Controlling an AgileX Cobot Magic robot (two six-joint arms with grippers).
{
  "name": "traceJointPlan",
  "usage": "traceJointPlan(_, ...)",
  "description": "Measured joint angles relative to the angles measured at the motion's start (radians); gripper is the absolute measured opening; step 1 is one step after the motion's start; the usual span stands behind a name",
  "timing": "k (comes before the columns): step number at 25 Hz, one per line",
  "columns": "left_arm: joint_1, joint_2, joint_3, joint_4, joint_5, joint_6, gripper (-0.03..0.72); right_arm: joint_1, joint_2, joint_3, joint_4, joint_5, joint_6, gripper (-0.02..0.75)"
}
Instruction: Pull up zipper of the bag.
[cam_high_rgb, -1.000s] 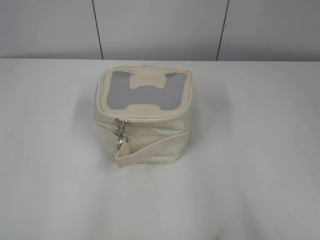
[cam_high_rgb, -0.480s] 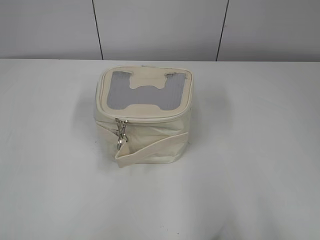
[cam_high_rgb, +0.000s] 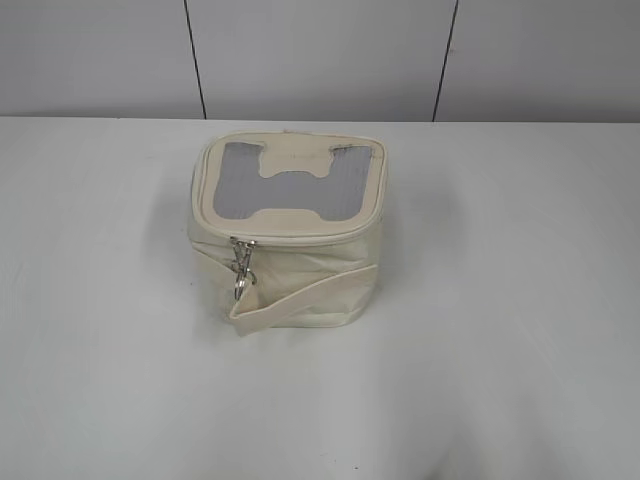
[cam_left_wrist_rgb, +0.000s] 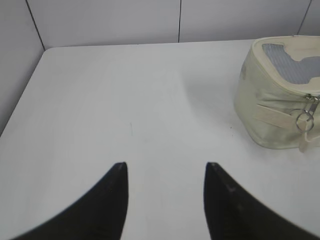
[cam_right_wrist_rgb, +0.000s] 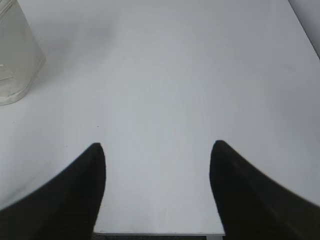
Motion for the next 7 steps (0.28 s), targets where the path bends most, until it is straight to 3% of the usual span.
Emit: traceJointPlan(7,0.0,0.0,0.0,0.0,0.0,0.0,0.353,0.0,0.0,0.0,0.0,0.0,0.0,0.516)
